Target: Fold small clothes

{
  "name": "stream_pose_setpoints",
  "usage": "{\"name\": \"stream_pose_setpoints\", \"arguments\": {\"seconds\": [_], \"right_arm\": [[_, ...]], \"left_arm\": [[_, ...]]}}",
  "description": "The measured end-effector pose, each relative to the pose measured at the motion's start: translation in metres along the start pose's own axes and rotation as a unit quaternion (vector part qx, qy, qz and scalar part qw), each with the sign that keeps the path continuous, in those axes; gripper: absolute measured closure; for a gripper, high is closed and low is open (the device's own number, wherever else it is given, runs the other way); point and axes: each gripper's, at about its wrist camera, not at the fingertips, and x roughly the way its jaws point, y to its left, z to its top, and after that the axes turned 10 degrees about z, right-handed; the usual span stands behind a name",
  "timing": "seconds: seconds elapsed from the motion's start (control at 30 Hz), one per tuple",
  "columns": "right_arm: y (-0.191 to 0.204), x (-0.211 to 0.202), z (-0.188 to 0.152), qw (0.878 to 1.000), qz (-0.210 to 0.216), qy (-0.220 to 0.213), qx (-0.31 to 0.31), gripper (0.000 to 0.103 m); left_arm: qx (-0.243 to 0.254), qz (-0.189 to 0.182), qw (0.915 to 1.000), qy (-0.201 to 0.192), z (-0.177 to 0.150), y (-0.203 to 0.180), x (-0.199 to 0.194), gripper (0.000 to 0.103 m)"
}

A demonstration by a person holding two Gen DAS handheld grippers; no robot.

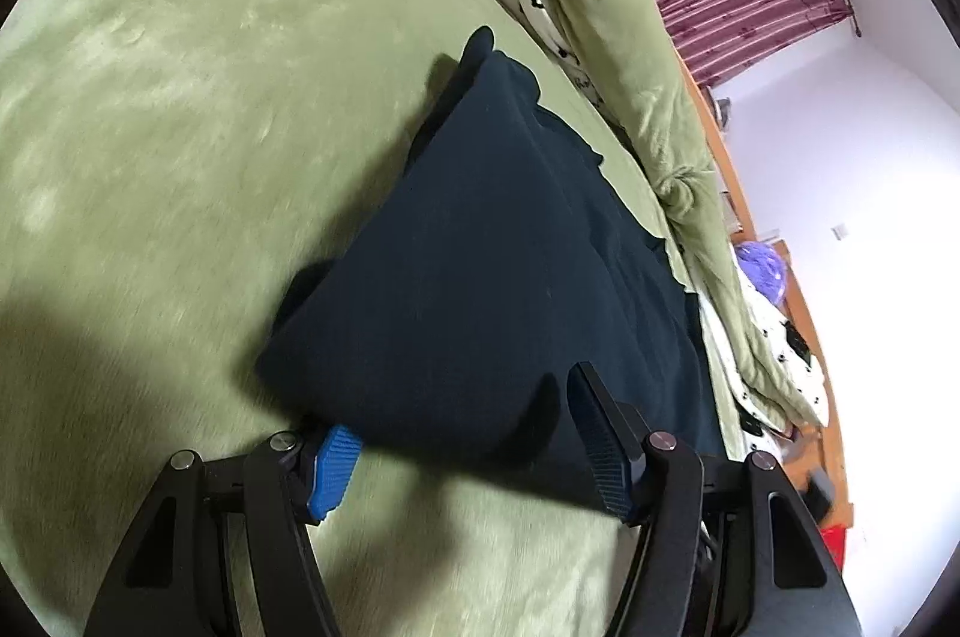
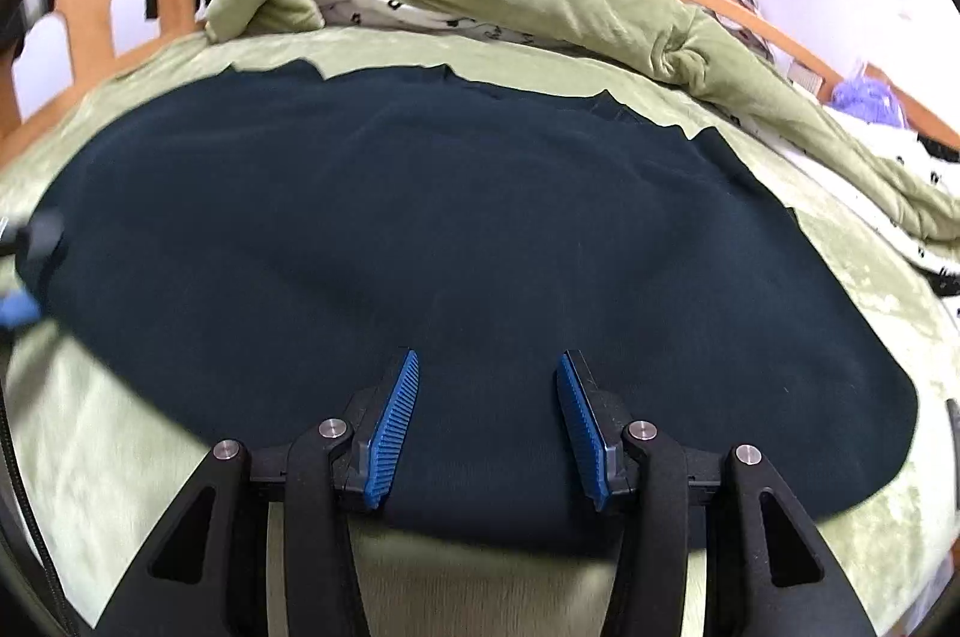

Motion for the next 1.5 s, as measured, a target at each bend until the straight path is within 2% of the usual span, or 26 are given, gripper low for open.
{"name": "stream_pose_setpoints", "arguments": {"seconds": [0.13, 0.23, 0.33, 0.4, 0.57, 0.7, 0.87, 1.1, 1.33, 1.5], "right_arm": [[0.002, -0.015, -0.013, 1.0, 0.015, 0.011, -0.007, 0.055], [0.003, -0.028, -0.023, 1.0, 0.024, 0.009, -0.016, 0.055], [-0.005, -0.04, -0.029, 0.999, 0.037, 0.011, -0.01, 0.055], [-0.018, -0.047, -0.03, 0.999, 0.044, 0.011, 0.008, 0.055], [-0.051, -0.062, -0.027, 0.998, 0.049, -0.006, 0.05, 0.055], [-0.076, -0.07, -0.023, 0.997, 0.045, -0.009, 0.069, 0.055], [-0.101, -0.08, -0.024, 0.996, 0.033, -0.017, 0.075, 0.055], [-0.147, -0.091, -0.025, 0.993, 0.01, -0.032, 0.116, 0.055], [-0.2, -0.111, -0.033, 0.984, -0.001, -0.053, 0.172, 0.055], [-0.233, -0.128, -0.048, 0.979, -0.028, -0.059, 0.192, 0.055]], "left_arm": [[0.007, 0.015, 0.9998, -0.007, 0.004, -0.012, 0.004, 0.042], [0.012, 0.029, 0.9995, -0.008, 0.006, -0.02, 0.007, 0.047], [0.008, 0.032, 0.9994, -0.006, 0.01, -0.023, 0.007, 0.061], [0.006, 0.037, 0.9992, -0.014, 0.012, -0.026, 0.003, 0.075], [0.015, 0.037, 0.9986, -0.033, 0.023, -0.046, -0.009, 0.085], [0.046, 0.046, 0.9965, -0.054, 0.029, -0.071, -0.02, 0.09], [0.104, 0.061, 0.9886, -0.091, 0.028, -0.119, -0.033, 0.092], [0.179, 0.058, 0.9763, -0.108, 0.015, -0.2, -0.034, 0.092], [0.255, 0.043, 0.961, -0.097, -0.027, -0.277, -0.014, 0.093], [0.297, 0.031, 0.953, -0.051, -0.068, -0.311, 0.021, 0.093]]}}
